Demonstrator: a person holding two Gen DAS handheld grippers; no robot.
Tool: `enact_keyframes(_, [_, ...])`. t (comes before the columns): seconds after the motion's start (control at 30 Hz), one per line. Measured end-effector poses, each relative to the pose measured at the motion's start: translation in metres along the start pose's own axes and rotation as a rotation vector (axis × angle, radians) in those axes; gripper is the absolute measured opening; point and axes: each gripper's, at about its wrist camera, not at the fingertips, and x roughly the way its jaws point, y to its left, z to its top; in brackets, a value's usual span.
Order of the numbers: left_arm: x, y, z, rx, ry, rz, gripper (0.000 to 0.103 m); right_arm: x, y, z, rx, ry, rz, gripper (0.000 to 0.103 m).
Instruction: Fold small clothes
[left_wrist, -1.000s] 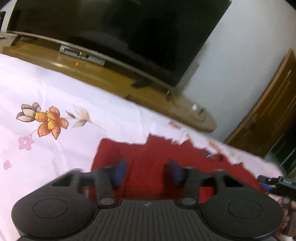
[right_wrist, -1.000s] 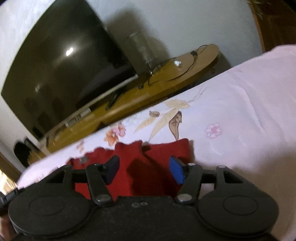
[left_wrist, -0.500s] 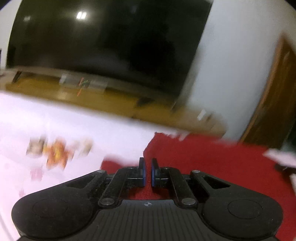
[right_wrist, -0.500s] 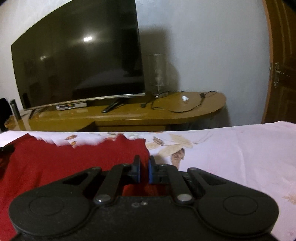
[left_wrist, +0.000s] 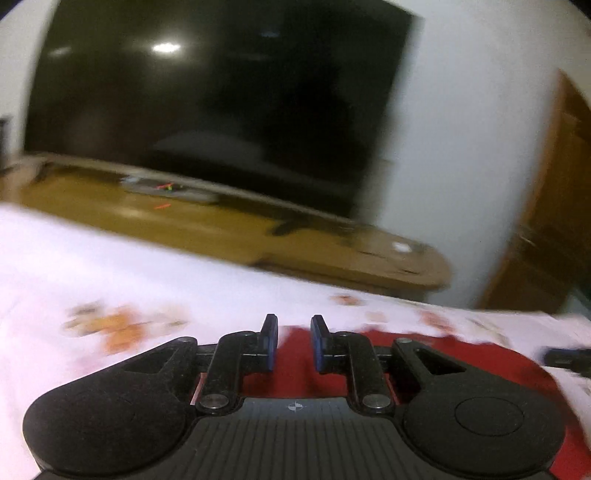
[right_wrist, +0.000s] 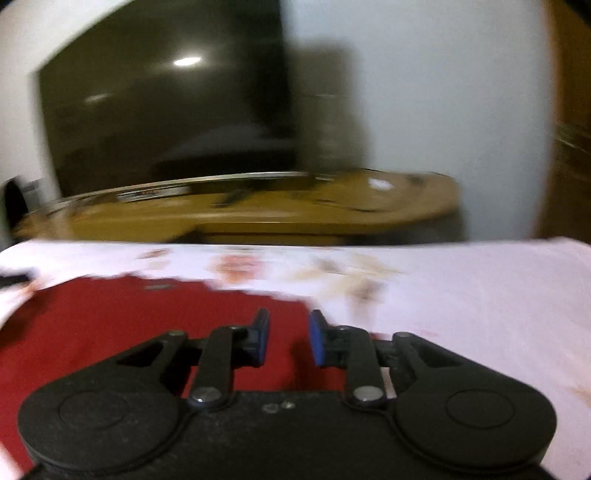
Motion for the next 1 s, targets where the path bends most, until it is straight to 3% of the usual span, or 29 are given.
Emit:
enact_keyframes(0.03, [0.008,-0.02,0.0,0.053,0.034,-0.059,0.018,0.004,0.017,0.001,-0.052,0.008,0.035,0.026])
enact_keyframes(0.07, [0.016,-0.04,-0.003,0.114,0.068,-0.103,0.028,0.011,0.035,0.0,-0.102,0.027,0.067,0.034])
enact_keyframes(0.1, [0.023,-0.057,-0.006,0.158,0.093,-0.128,0.06,0.022,0.055,-0.001,-0.146,0.066,0.097,0.057])
enact_keyframes(0.13, [0.03,-0.069,-0.012,0.197,0.114,-0.14,0.076,0.032,0.069,-0.003,-0.177,0.093,0.109,0.068])
enact_keyframes(0.17, [0.036,-0.078,-0.019,0.233,0.128,-0.143,0.082,0.038,0.081,-0.006,-0.206,0.088,0.103,0.072])
enact_keyframes(0.23, [0.05,-0.073,-0.031,0.26,0.217,-0.108,0.081,0.05,0.089,-0.012,-0.228,0.109,0.115,0.039])
enact_keyframes(0.27, [0.054,-0.062,-0.036,0.253,0.25,-0.078,0.08,0.056,0.085,-0.014,-0.223,0.148,0.122,0.031])
enact_keyframes(0.33, [0.042,-0.029,-0.033,0.189,0.217,-0.097,0.062,0.052,0.067,-0.017,-0.232,0.142,0.093,0.031])
enact_keyframes(0.43, [0.025,0.007,-0.031,0.189,0.207,-0.076,0.051,0.041,0.017,-0.021,-0.188,0.146,0.019,0.033])
enact_keyframes(0.53, [0.027,0.019,-0.026,0.207,0.207,-0.039,0.05,0.029,-0.035,-0.03,-0.139,0.168,-0.019,0.032])
enact_keyframes(0.6, [0.029,0.023,-0.026,0.174,0.202,-0.045,0.05,0.026,-0.046,-0.03,-0.118,0.172,-0.005,0.032])
enact_keyframes(0.7, [0.016,0.013,-0.021,0.176,0.175,-0.009,0.05,0.023,-0.036,-0.022,-0.09,0.163,-0.022,0.033])
enact_keyframes(0.8, [-0.018,-0.013,-0.014,0.182,0.09,-0.074,0.05,-0.008,-0.007,-0.016,-0.081,0.065,0.027,0.039])
enact_keyframes(0.87, [-0.023,-0.039,-0.02,0.194,0.114,-0.146,0.05,-0.014,0.02,-0.016,-0.102,0.054,0.108,0.039])
enact_keyframes(1.0, [-0.011,-0.073,-0.046,0.268,0.215,-0.185,0.05,0.002,0.079,-0.034,-0.177,0.121,0.226,0.039])
